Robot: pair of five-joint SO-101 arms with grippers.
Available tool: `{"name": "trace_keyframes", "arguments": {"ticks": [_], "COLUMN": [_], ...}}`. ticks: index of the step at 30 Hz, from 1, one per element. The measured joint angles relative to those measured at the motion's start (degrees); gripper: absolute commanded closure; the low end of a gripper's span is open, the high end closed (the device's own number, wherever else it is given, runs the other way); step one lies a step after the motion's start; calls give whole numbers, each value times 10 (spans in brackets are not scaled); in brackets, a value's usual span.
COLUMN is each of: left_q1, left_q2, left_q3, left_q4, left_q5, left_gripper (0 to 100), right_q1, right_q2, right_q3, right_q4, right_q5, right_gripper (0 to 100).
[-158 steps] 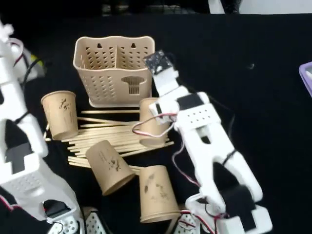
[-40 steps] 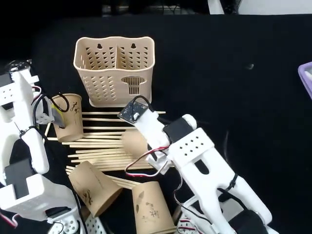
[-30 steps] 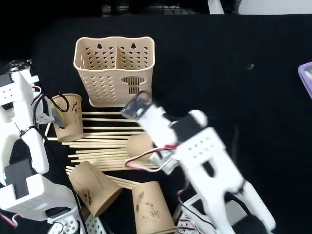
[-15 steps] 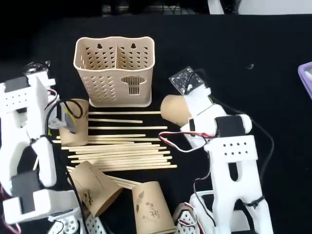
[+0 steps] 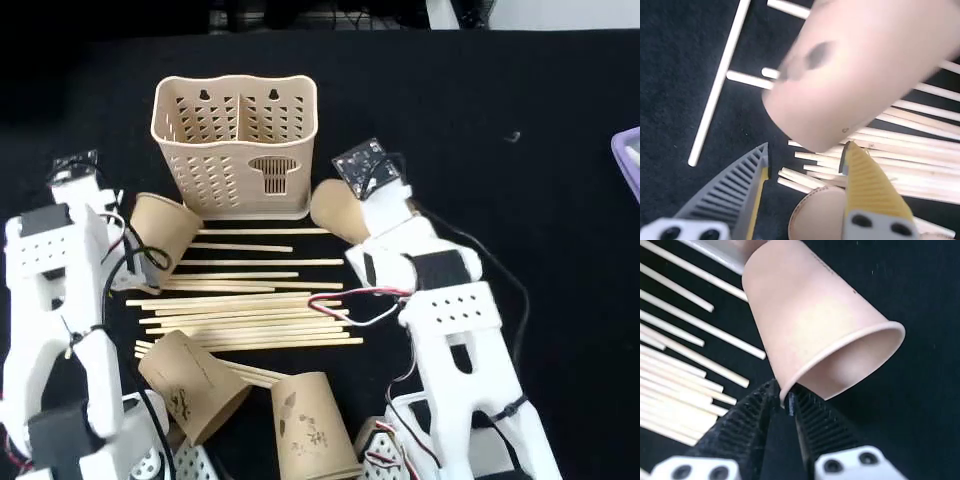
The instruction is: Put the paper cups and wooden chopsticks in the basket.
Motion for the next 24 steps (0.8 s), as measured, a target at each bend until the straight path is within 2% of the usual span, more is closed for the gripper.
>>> {"name": "trace_keyframes", "arguments": {"ticks": [6, 12, 17, 20, 24], "left_q1": [-1, -1, -1, -1, -1], "left_q2": [-31, -52, -65, -67, -67], "left_q3": [49, 78, 86, 86, 86], "left_q4": [-49, -79, -84, -84, -84], "left_q5": [45, 80, 85, 85, 85], "left_gripper": [759, 759, 759, 759, 759], "right_q1": [-2, -2, 60, 94, 101], "right_q2": [0, -2, -38, -56, -61], "right_q3": [11, 11, -47, -118, -196], "right_q4": [-30, -5, 135, 251, 396], "right_q5": [-2, -2, 4, 51, 133], "right_gripper": [983, 986, 987, 987, 987]}}
